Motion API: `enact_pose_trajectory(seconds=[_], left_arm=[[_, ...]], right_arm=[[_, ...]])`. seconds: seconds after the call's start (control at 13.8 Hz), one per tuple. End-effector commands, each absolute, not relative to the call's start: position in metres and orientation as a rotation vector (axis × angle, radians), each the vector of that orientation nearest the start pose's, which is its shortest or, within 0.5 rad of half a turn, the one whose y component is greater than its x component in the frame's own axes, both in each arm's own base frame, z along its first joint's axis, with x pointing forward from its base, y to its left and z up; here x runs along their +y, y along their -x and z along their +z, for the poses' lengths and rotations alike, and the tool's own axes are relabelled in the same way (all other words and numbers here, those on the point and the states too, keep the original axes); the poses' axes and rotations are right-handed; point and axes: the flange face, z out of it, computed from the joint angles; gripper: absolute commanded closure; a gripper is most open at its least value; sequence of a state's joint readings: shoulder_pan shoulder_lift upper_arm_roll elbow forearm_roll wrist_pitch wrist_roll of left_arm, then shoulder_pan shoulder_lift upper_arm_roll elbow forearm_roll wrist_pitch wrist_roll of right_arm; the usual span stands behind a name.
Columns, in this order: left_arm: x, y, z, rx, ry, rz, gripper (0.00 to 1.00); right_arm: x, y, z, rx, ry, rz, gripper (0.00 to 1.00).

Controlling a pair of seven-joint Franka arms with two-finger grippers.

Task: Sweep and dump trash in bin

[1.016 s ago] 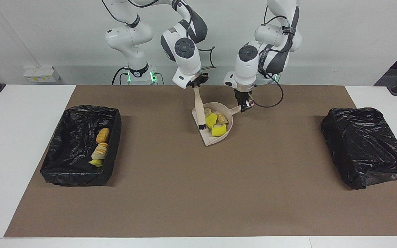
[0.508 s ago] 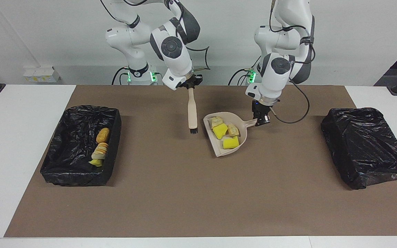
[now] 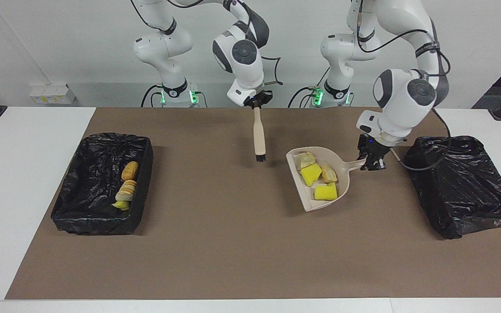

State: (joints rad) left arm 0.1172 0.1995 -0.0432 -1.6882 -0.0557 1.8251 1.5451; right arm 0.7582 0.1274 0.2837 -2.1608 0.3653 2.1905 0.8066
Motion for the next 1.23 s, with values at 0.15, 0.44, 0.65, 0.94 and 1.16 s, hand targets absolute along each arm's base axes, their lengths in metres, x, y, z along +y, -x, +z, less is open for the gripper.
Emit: enact_pose_trajectory(seconds=[0.15, 0.44, 0.65, 0.94, 1.16], left_arm=[[0.149, -0.634, 0.496, 2.219, 2.334, -0.02, 1.0], [0.256, -0.608, 0.516, 2.266, 2.229, 0.01, 1.0], [0.303, -0.605, 0.541, 2.199, 2.092, 0.136, 1.0], [0.309, -0.623, 0.557, 2.095, 1.862, 0.422, 1.0], [0.305, -0.617, 0.544, 1.944, 1.835, 0.608, 1.0]], right_arm=[[0.472, -0.275, 0.342, 0.023, 3.006, 0.464, 0.82], [0.473, -0.29, 0.352, -0.081, 3.069, 0.347, 0.0], [0.444, -0.331, 0.365, 0.044, 3.05, 0.308, 0.0], [0.362, -0.408, 0.407, 0.324, 2.998, 0.223, 0.0], [0.281, -0.468, 0.432, 0.581, 2.949, 0.203, 0.0]])
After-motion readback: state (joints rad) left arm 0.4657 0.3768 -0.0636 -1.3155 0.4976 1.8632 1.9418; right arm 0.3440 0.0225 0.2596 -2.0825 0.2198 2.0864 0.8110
